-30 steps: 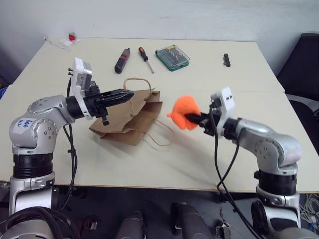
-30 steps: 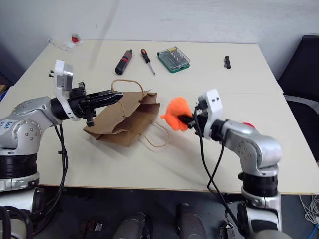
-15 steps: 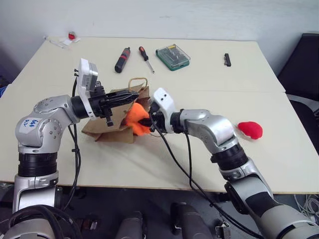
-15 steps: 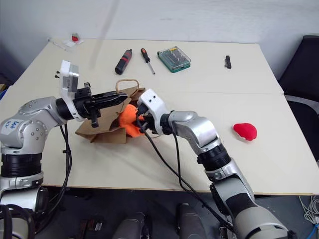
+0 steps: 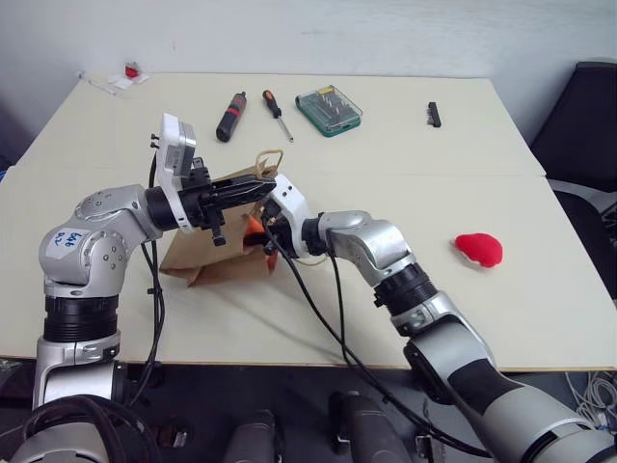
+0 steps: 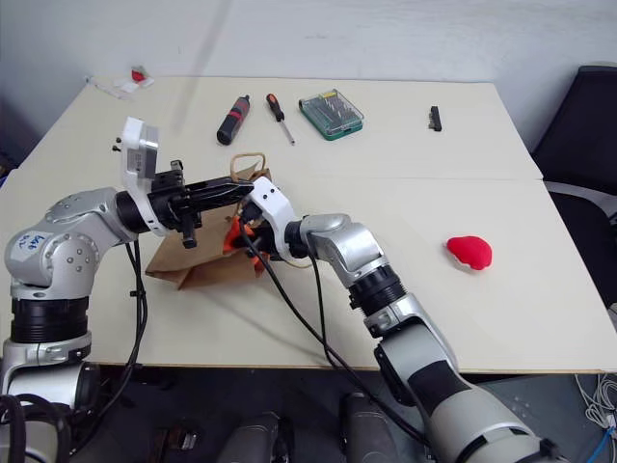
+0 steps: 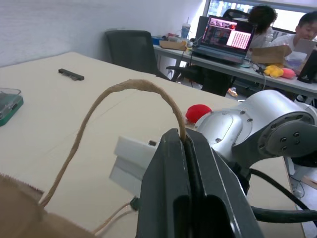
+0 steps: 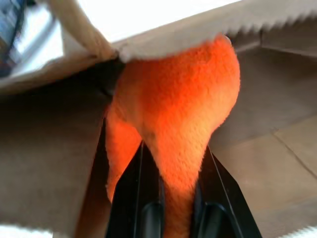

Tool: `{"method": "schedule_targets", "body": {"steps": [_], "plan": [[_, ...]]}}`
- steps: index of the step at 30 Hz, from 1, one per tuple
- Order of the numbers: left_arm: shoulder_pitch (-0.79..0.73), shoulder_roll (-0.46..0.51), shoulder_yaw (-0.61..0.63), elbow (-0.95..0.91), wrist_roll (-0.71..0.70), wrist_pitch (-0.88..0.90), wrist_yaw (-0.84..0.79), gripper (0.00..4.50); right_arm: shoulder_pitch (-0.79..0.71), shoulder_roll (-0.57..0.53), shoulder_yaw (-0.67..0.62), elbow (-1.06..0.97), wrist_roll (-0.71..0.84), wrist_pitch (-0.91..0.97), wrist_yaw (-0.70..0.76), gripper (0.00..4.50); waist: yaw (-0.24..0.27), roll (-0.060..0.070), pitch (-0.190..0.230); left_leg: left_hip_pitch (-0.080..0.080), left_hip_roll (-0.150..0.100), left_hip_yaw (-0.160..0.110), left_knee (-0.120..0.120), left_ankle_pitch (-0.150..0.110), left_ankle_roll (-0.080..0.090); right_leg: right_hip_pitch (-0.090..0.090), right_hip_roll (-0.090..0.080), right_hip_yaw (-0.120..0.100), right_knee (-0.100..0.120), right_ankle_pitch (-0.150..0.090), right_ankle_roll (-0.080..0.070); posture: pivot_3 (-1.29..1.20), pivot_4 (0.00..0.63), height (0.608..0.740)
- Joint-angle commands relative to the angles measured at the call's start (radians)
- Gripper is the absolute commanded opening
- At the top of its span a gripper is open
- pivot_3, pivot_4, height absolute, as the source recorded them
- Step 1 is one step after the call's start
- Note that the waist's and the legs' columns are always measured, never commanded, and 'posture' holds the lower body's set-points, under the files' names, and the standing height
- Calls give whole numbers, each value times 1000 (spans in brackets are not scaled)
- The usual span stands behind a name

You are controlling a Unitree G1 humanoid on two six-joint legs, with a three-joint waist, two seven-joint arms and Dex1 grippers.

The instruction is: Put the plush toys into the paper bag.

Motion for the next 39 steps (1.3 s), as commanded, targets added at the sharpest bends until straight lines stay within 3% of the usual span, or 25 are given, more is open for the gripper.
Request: {"method": "schedule_targets", "body": {"steps": [1, 4, 5, 9, 15, 20, 25, 27, 29, 31, 39], "plan": [[-25, -9, -2, -48, -24, -2, -4, 0, -35, 50, -85, 74, 19, -38, -51, 143, -2, 0, 0, 0, 0, 0, 0, 0, 0, 0, 0, 0, 0, 0, 0, 0, 150, 740], [-30, -10, 6, -38, -17, -8, -4, 0, -27, 70, -135, 108, 16, -74, -99, 143, -3, 0, 0, 0, 0, 0, 0, 0, 0, 0, 0, 0, 0, 0, 0, 0, 150, 740], [-32, -8, 9, -32, -15, -10, -4, 0, -25, 74, -149, 113, 19, -75, -111, 867, -4, 0, 0, 0, 0, 0, 0, 0, 0, 0, 0, 0, 0, 0, 0, 0, 150, 740], [-43, 14, 42, -2, -12, -12, 0, 0, 21, 55, -185, 0, 70, 13, -87, 2233, -4, 0, 0, 0, 0, 0, 0, 0, 0, 0, 0, 0, 0, 0, 0, 0, 150, 740], [-56, 39, 125, 40, -50, 20, 34, 0, 163, -63, -144, -325, 89, 137, -66, 4363, -1, 0, 0, 0, 0, 0, 0, 0, 0, 0, 0, 0, 0, 0, 0, 0, 150, 740], [-47, 39, 144, 21, -64, 39, 58, 0, 322, -228, -219, -704, 147, 282, -114, 4470, 14, 0, 0, -1, 0, -1, 0, 0, 0, 0, 0, 0, -1, 0, 0, 0, 150, 740], [-23, 45, 154, -4, -74, 50, 66, 0, 433, -358, -438, -939, 203, 435, -218, 4470, 25, 0, 0, 0, 0, -1, 0, 0, 0, 0, 0, 0, -2, 0, 0, 0, 150, 740], [-14, 48, 159, -10, -77, 50, 69, 0, 486, -433, -539, -971, 166, 457, -275, 4470, 25, 0, 0, 0, 0, -1, -1, 0, 0, 0, 0, 0, -2, 0, 0, 0, 150, 740], [-8, 51, 165, -13, -81, 52, 74, 0, 592, -581, -556, -956, 44, 393, -318, 4470, 27, 0, 0, 0, 0, -1, -1, 0, 0, 0, 0, 0, -2, 0, 0, 0, 150, 740], [-4, 53, 166, -14, -83, 49, 76, 0, 669, -661, -558, -920, -45, 341, -377, 4470, 34, 0, 0, 0, 0, -1, -2, -1, 0, 1, 0, 0, -4, 0, 0, 0, 150, 740], [14, 43, 151, -24, -73, 22, 77, 0, 684, -566, -640, -764, -82, 279, -511, 4470, 20, 0, 0, 5, 0, 3, -2, 2, -2, 1, 1, 4, -1, 0, -1, 0, 150, 740]]}}
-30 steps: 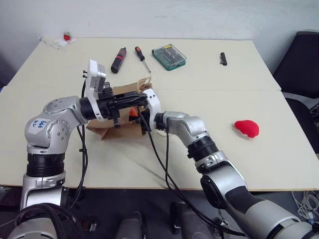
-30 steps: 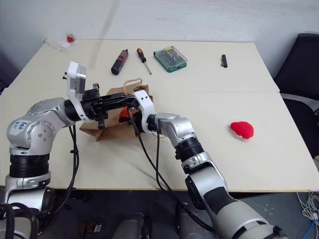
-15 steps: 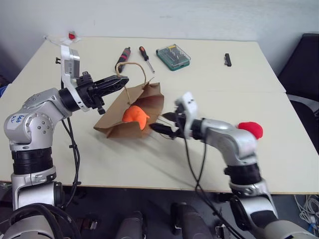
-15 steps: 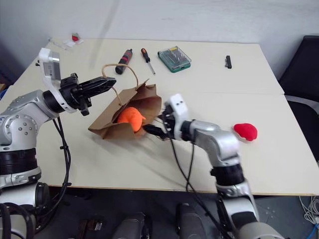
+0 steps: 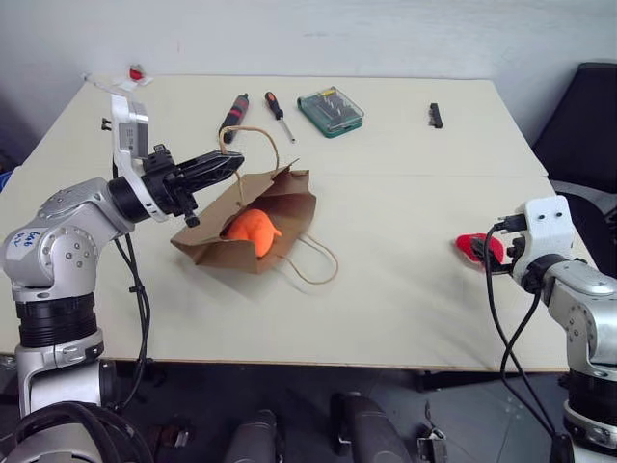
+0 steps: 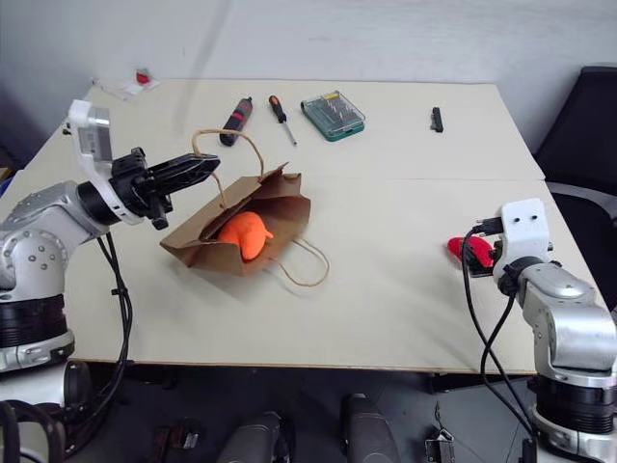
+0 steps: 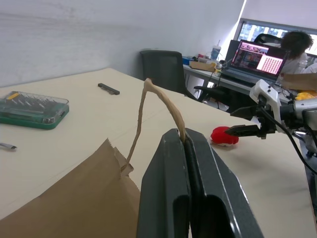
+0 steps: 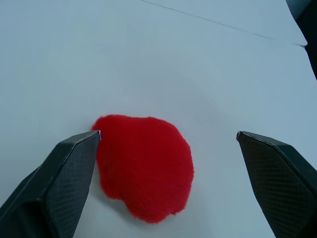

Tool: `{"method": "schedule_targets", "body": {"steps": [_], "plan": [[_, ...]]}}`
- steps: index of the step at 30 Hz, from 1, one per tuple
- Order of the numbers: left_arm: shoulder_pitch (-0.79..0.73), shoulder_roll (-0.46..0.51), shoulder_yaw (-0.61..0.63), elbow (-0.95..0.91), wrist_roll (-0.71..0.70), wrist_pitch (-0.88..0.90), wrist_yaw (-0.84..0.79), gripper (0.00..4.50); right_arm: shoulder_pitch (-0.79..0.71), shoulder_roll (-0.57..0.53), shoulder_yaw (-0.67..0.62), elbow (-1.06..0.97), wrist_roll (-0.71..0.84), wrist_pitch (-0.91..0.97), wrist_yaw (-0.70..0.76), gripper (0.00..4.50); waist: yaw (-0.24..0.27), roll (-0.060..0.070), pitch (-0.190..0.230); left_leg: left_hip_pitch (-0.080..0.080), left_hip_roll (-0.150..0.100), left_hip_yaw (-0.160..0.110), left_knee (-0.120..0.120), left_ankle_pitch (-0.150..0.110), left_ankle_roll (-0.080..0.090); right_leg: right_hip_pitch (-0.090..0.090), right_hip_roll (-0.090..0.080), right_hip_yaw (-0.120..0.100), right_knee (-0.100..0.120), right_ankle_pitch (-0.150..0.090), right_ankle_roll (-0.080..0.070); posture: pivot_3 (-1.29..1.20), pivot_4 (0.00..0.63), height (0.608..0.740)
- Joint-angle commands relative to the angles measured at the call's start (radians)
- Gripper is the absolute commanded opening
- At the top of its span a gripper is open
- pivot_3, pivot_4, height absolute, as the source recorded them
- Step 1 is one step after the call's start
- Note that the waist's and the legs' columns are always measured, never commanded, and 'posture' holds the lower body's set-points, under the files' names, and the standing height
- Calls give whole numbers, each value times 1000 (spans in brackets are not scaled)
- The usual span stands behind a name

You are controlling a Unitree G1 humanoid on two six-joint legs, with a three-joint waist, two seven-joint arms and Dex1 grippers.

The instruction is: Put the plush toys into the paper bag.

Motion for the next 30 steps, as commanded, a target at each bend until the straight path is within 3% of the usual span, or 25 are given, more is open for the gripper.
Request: {"method": "schedule_targets", "body": {"steps": [1, 5, 8, 15, 19, 25, 30], "plan": [[7, 4, 17, -43, -13, -23, 1, 0, -38, 69, -91, 37, 48, 11, -32, 4470, 4, 0, 0, 0, 0, 0, 0, 0, 0, 0, 0, 0, 0, 0, 0, 0, 150, 740], [13, 10, 15, -44, -12, -28, -2, 0, -89, 148, -157, 84, 119, 44, -35, 4470, 6, 0, 0, -1, 0, 0, 0, 0, 1, 0, 0, 0, 0, 0, 0, 0, 150, 740], [10, 18, 17, -37, -10, -30, -5, 0, -98, 159, -165, 106, 122, 25, -55, 3844, 8, 0, 0, -2, 0, -1, 0, 0, 1, 0, 0, -1, 0, 0, 0, 0, 150, 740], [3, 28, 23, -34, -14, -30, -2, 0, -62, 147, -163, 82, 151, 42, -49, 1332, 8, 0, 0, -3, 0, -1, 0, -1, 3, 0, -1, -1, 0, 0, 0, 0, 150, 740], [0, 31, 29, -33, -20, -25, 0, 0, -31, 138, -148, 24, 187, 55, -11, 163, 8, 0, 0, -3, 0, -1, 0, -1, 3, 0, -1, -1, 0, 0, 0, 0, 150, 740], [-16, 25, 24, -25, -31, -12, -5, 0, -134, 214, -50, -79, 334, 134, 48, 12, -5, 1, 0, -2, 0, -1, 0, 0, 2, 0, 0, -1, 0, 0, 0, 0, 150, 740], [-30, 9, -14, -18, -20, -20, -20, 0, -363, 476, 60, 58, 412, 152, 6, 12, -10, 1, 0, -1, 0, -1, 0, 1, 0, -1, 0, -1, 1, 1, -1, 0, 150, 740]]}}
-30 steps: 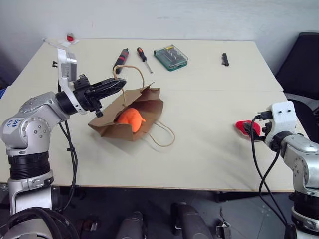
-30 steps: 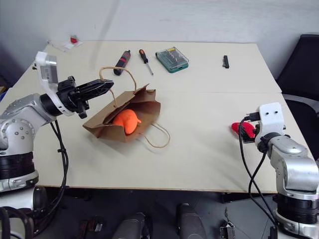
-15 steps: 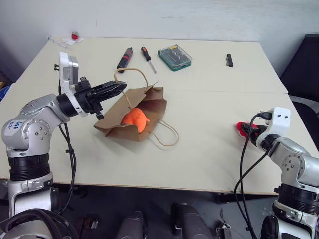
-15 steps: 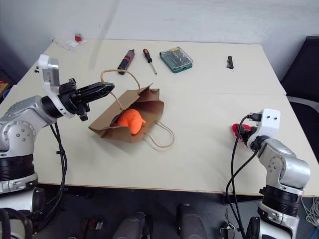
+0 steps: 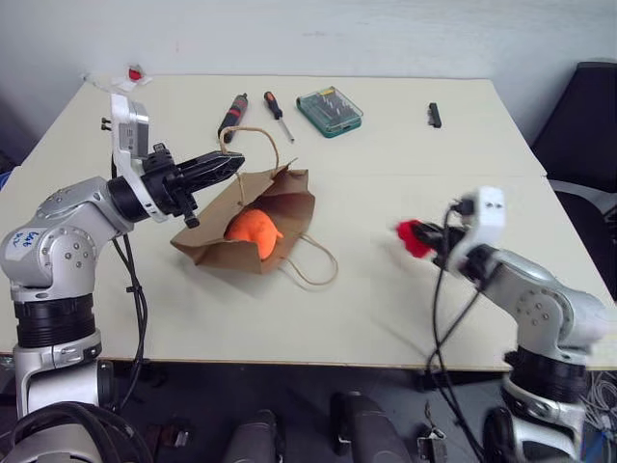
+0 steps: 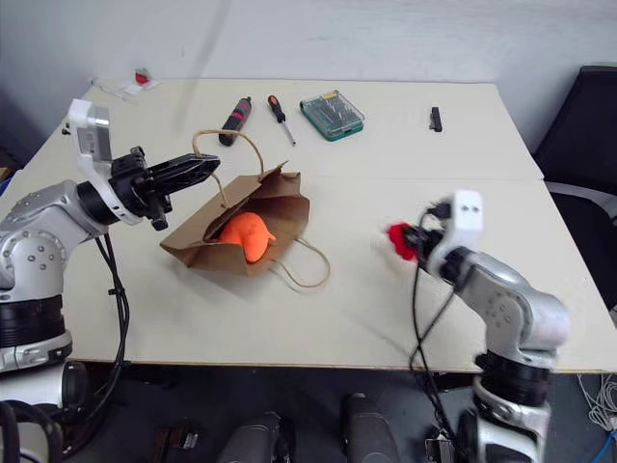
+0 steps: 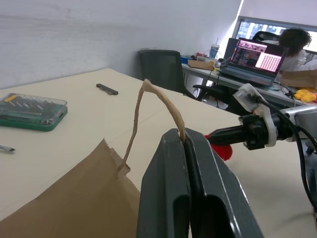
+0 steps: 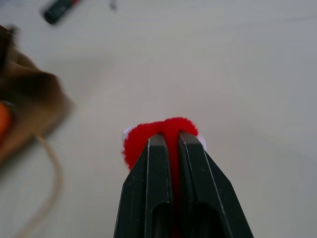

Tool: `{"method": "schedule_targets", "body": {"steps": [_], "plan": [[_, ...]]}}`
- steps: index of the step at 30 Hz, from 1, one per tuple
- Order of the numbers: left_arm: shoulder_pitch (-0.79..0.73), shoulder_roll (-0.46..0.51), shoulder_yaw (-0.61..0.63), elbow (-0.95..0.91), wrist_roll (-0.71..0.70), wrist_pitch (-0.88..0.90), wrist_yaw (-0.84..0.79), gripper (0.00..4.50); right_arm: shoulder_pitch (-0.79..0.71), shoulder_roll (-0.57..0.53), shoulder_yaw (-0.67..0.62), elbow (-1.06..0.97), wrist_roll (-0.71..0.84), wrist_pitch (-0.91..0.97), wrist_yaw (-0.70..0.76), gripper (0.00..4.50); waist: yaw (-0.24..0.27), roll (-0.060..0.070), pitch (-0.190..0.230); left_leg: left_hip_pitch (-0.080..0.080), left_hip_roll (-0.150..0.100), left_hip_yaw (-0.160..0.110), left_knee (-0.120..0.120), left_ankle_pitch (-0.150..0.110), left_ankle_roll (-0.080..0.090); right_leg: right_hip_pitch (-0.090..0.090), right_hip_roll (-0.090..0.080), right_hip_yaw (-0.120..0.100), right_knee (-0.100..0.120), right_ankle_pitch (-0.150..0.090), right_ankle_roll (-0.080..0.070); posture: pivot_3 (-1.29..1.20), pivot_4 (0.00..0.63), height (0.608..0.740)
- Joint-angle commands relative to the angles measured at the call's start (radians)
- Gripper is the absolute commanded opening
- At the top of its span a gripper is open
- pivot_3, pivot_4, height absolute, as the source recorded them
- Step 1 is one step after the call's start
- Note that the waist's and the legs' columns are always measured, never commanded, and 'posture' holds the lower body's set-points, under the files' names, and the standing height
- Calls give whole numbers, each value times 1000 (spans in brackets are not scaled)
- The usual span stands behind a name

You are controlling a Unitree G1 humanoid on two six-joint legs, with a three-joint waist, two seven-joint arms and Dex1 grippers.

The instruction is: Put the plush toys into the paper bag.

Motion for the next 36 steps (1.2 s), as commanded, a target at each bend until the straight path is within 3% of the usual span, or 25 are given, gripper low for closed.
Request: {"method": "schedule_targets", "body": {"steps": [1, 7, 13, 19, 26, 31, 36], "plan": [[-27, -1, -5, -19, -12, -13, -14, 0, -123, 105, 93, 103, 25, -24, -16, 12, -1, 0, 0, 0, 0, 0, 0, 0, 0, 0, 0, 0, 0, 0, 0, 0, 150, 740], [-28, 3, -7, -43, -28, 3, -10, 0, -291, 227, 257, 398, -70, -186, 5, 12, 8, 0, 0, -4, 0, -1, 0, -1, 3, -1, -1, -2, -1, 0, 0, 0, 150, 740], [-10, 1, -2, -84, -43, 19, 7, 0, -449, 306, 286, 725, -175, -468, 17, 12, -3, 0, 0, -4, -1, -1, 0, -2, 2, -1, -1, -3, -1, 0, 0, 0, 150, 740], [3, 20, 22, -99, -51, 30, 22, 0, -487, 322, 278, 823, -189, -583, 61, 1886, -14, 0, 0, -4, 0, -2, 0, -1, 2, 0, -1, -3, -1, 0, 0, 0, 150, 740], [-24, 34, 54, -53, -59, 33, 34, 0, -434, 250, 293, 723, -205, -562, 94, 4378, -16, 0, 0, -4, 0, -2, 0, -1, 1, -1, -1, -3, 0, 0, 0, 0, 150, 740], [-16, 38, 52, -39, -52, 26, 26, 0, -327, 153, 293, 451, -146, -379, 121, 4447, -9, 0, 0, -5, 0, -3, 0, -1, 1, -1, -1, -3, -1, 0, 0, 0, 150, 740], [16, 40, 46, -68, -51, 25, 21, 0, -209, 24, 212, 229, -93, -204, 77, 4447, -6, 0, 0, -5, 0, -3, 0, -1, 1, -1, -1, -3, -1, 0, 0, 0, 150, 740]]}}
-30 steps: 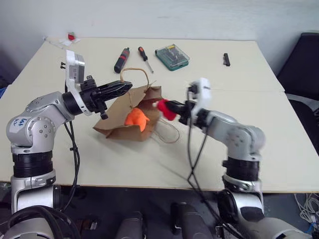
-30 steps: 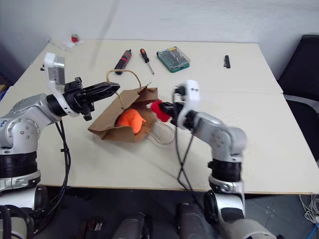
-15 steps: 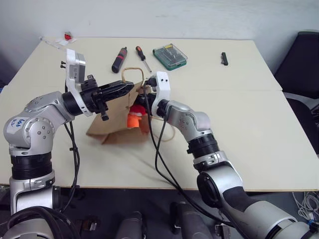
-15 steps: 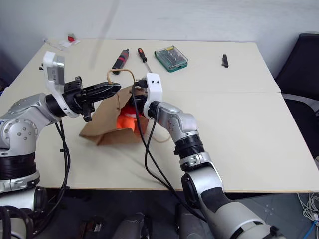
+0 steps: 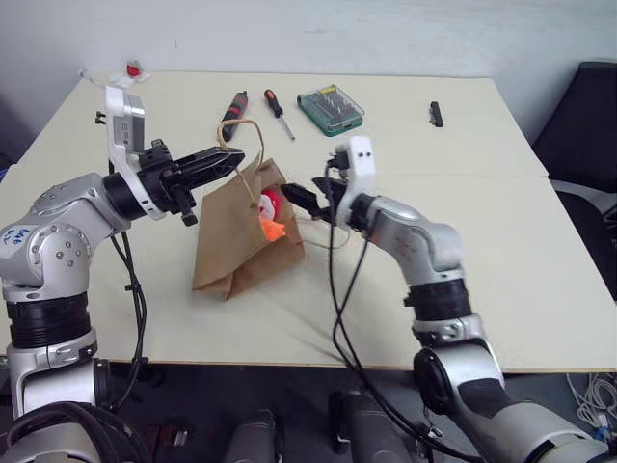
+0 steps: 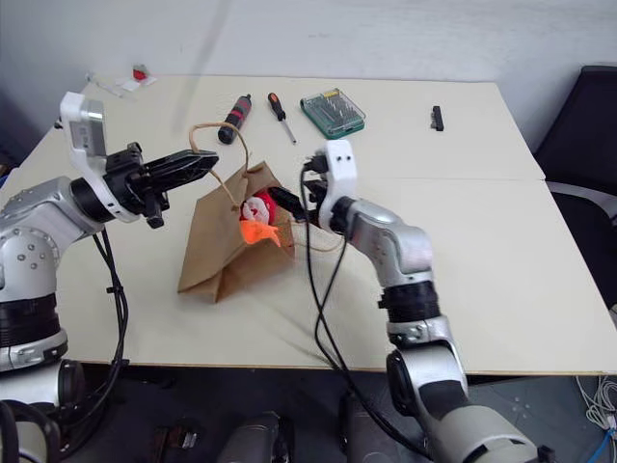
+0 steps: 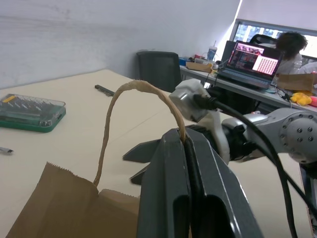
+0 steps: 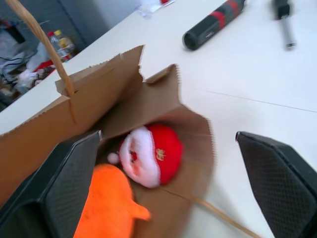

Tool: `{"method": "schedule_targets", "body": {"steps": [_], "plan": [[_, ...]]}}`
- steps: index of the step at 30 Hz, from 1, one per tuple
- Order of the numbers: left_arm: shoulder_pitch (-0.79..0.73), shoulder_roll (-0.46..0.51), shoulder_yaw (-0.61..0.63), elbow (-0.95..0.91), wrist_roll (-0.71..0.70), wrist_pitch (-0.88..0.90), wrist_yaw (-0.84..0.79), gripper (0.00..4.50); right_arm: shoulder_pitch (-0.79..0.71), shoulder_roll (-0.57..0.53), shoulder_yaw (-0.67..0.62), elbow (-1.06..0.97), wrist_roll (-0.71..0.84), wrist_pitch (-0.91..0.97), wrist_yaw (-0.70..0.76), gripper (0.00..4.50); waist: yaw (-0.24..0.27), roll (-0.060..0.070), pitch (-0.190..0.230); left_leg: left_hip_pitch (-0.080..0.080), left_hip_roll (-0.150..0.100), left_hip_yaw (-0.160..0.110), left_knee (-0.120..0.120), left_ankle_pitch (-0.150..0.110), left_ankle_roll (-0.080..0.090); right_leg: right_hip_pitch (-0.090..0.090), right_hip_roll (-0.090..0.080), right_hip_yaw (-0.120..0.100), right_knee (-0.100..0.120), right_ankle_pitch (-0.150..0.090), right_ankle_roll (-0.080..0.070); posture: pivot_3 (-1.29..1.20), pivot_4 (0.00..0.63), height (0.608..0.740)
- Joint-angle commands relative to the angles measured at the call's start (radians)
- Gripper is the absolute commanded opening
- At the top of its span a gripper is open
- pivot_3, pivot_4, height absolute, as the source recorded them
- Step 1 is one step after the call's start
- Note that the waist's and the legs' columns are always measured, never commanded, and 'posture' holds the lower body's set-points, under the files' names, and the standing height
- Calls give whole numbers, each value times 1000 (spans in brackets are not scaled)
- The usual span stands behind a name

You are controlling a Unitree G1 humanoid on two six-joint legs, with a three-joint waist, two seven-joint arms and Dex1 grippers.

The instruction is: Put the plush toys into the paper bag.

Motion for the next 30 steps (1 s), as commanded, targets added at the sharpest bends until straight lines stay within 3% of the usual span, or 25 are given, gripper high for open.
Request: {"method": "schedule_targets", "body": {"steps": [1, 4, 10, 16, 21, 30], "plan": [[10, 17, 29, -38, -16, -12, 0, 0, 67, -66, -87, -142, 34, 107, -58, 4447, 1, 0, 0, 0, 0, 0, 0, 0, 0, 0, 0, 0, 0, 0, 0, 0, 150, 740], [15, 19, 35, -43, -21, -10, 5, 0, 133, -75, -185, -186, 78, 219, -122, 4447, 3, 0, 0, 1, 0, 0, 0, 0, 0, 0, 0, 0, 0, 0, 0, 0, 150, 740], [30, 23, 38, -49, -21, -12, 6, 0, 227, 31, -270, -238, 184, 413, -181, 4447, -4, 0, 0, 1, 0, 0, -2, 1, -1, 0, 0, 1, 1, 0, 0, 0, 150, 740], [43, 47, 50, -48, -26, 3, 9, 0, 220, 156, -300, -176, 227, 435, -218, 4447, -3, 0, 0, 1, 0, 0, -1, 1, -1, 0, 0, 1, 1, 0, 0, 0, 150, 740], [36, 60, 53, -48, -32, 14, 13, 0, 212, 178, -264, -116, 201, 346, -218, 3217, -2, 0, 0, 1, 0, 0, -1, 1, 0, 0, 0, 1, 0, 0, 0, 0, 150, 740], [47, 75, 59, -42, -30, 14, 9, 0, 249, 106, -184, -225, 211, 214, -131, 26, -2, 0, 0, 1, 0, 0, -2, 1, 0, 0, 0, 1, 0, 0, 0, 0, 150, 740]]}}
